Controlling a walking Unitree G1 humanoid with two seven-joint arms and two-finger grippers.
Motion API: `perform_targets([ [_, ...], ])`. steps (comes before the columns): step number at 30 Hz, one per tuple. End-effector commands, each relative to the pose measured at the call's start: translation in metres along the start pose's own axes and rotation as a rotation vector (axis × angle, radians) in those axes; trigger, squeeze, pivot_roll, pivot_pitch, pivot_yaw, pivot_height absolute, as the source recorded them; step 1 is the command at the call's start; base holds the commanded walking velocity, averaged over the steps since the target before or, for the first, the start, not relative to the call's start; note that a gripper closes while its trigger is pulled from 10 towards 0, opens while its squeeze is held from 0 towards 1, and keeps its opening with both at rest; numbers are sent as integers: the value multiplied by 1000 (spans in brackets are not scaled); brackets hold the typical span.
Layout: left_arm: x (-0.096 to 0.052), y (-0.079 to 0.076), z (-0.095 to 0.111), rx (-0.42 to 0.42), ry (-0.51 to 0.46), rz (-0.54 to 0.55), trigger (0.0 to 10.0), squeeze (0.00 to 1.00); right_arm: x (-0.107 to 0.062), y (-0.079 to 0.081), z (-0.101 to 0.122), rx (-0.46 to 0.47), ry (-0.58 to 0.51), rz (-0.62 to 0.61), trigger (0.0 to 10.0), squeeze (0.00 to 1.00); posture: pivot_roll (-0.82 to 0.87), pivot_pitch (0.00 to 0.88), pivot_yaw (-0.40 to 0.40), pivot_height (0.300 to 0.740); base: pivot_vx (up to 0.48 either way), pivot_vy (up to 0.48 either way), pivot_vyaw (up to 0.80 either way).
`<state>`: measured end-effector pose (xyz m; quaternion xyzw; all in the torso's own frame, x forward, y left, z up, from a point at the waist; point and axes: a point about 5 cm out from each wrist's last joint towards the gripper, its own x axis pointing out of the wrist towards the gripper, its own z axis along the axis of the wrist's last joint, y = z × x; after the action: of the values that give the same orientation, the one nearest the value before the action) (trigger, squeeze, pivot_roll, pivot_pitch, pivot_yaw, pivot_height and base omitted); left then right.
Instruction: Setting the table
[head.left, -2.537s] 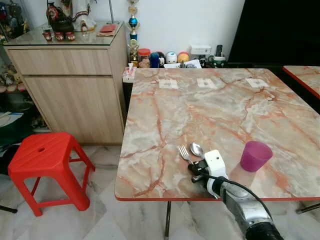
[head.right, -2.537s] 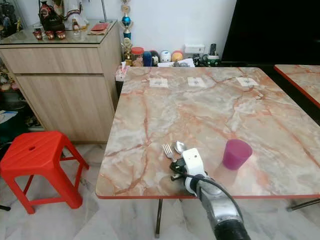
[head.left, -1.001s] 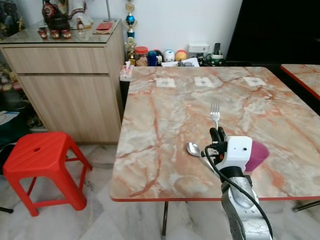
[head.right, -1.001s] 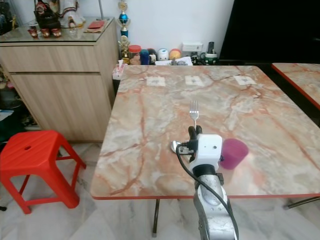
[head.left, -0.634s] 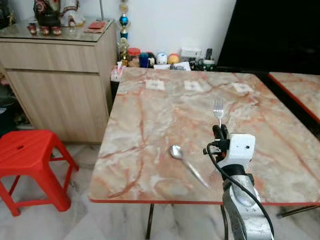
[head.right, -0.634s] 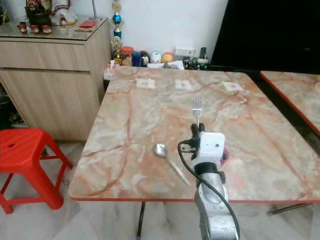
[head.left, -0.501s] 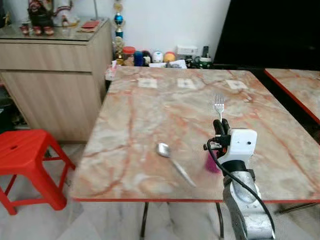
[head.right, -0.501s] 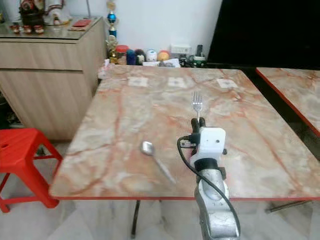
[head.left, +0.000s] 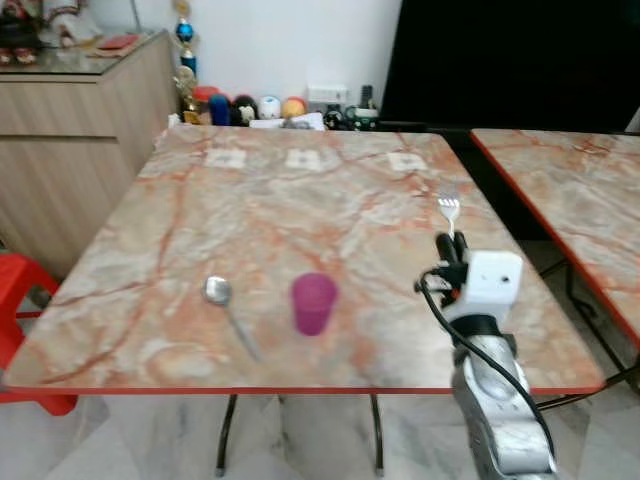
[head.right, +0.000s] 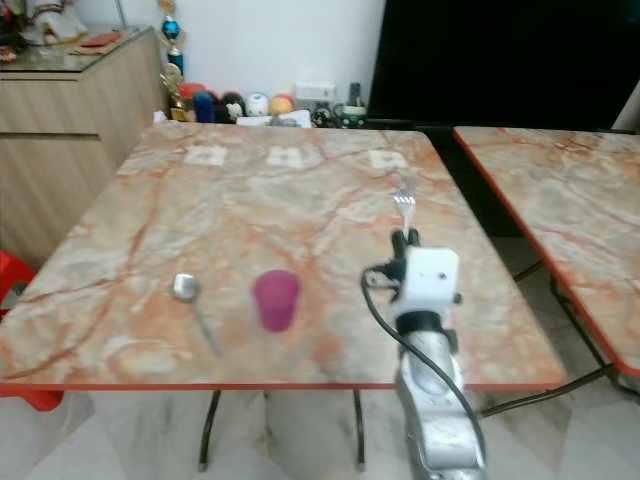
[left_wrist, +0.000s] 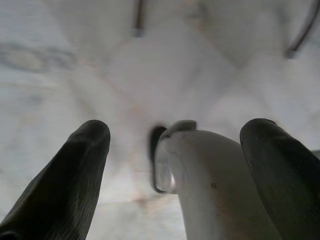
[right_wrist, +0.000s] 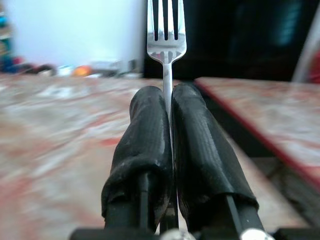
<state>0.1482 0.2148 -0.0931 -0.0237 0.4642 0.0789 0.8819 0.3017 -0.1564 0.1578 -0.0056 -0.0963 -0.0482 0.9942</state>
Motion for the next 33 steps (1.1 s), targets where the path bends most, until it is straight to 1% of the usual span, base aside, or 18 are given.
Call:
perform_targets([
  [1,-1,9,-2,11,12,18,10000,0,2,7,5,11,-22,17,10000,0,16,0,-46,740,0,-461,0],
  [18,-1,10,0,18,12,16,10000,0,3,7,1,5,-6,13,10000,0,9,0,-34,740,0,-461,0],
  [28,-1,11,0,23,13,16,10000,0,4,2,-1,-10,0,7,10000,0,9,0,-30,740,0,-461,0],
  [33,-1,11,-1,26,14,15,10000,0,5,3,-1,-10,2,10,10000,0,8,0,-30,740,0,-461,0],
])
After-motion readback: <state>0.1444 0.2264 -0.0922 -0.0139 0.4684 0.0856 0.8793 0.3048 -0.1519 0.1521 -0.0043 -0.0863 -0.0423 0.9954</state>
